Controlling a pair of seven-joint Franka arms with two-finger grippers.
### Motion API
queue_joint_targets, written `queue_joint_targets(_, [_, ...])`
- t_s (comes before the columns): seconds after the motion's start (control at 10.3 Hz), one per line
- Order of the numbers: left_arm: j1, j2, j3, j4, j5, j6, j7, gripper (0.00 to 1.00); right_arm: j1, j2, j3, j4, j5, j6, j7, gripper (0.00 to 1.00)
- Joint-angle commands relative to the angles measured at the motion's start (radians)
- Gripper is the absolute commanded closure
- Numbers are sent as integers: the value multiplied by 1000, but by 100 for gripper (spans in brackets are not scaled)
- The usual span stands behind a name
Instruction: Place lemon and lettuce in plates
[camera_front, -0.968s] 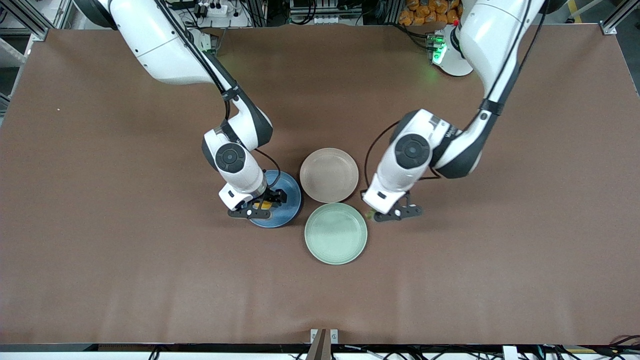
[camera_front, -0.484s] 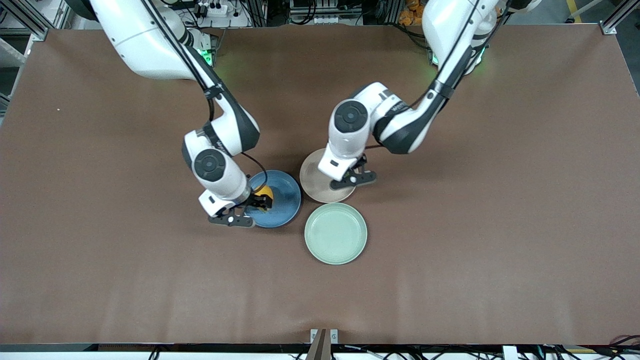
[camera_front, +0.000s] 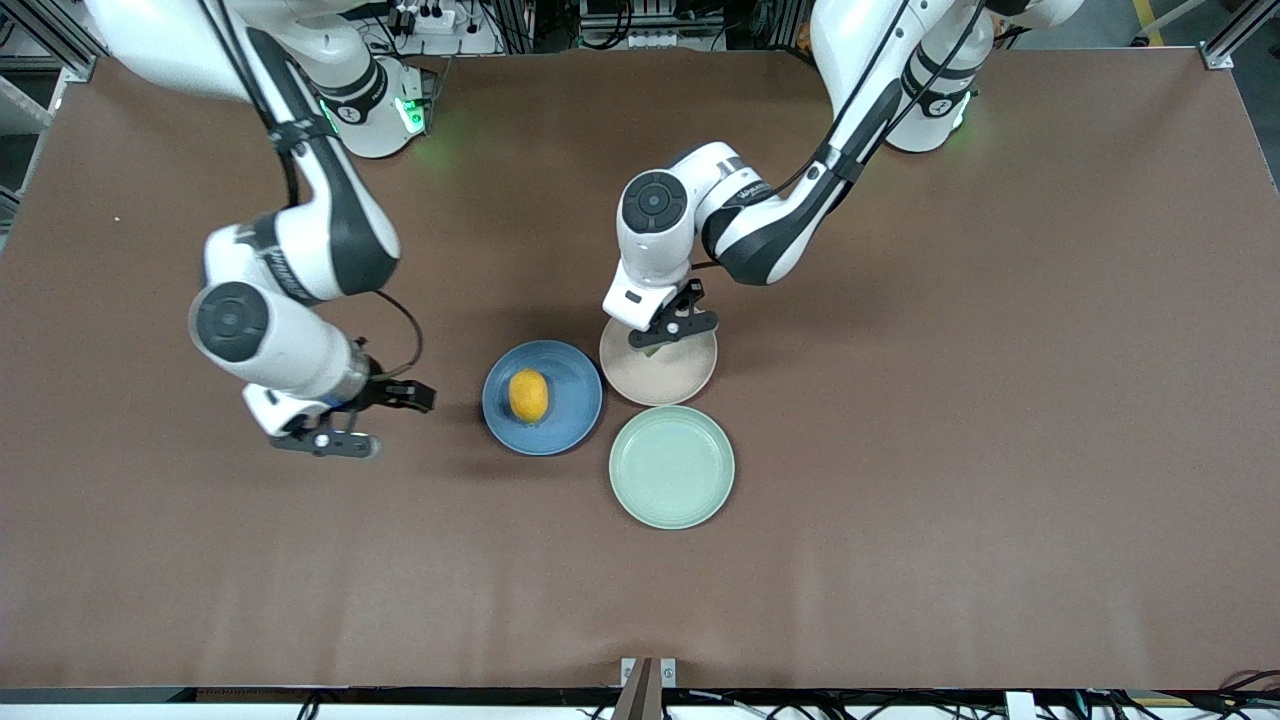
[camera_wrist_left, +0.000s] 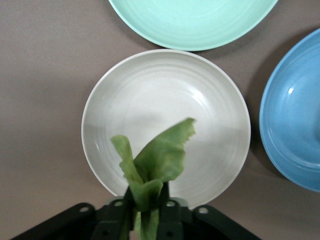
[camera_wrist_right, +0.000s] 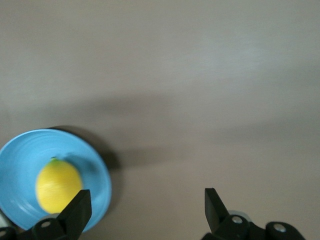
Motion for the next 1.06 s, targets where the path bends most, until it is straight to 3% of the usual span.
queue_joint_targets(0.0, [-4,7,1,0,29,-11,-12,0,-73,-84,-17,-49,10,-28,-111,0])
queue_joint_targets(0.29, [3,-2,9,5,29,-17,-12,0,-152,-142,-60,-48,8,-74,-235,0])
queue_joint_targets(0.68, [98,-27,15,6,45,-17,131,0,-227,-236,-60,-37,7,-163,-271,0])
queue_joint_targets(0.97, [193,-37,16,5,58,-18,258,0,-222,-253,-81,74,3,-321,-266,0])
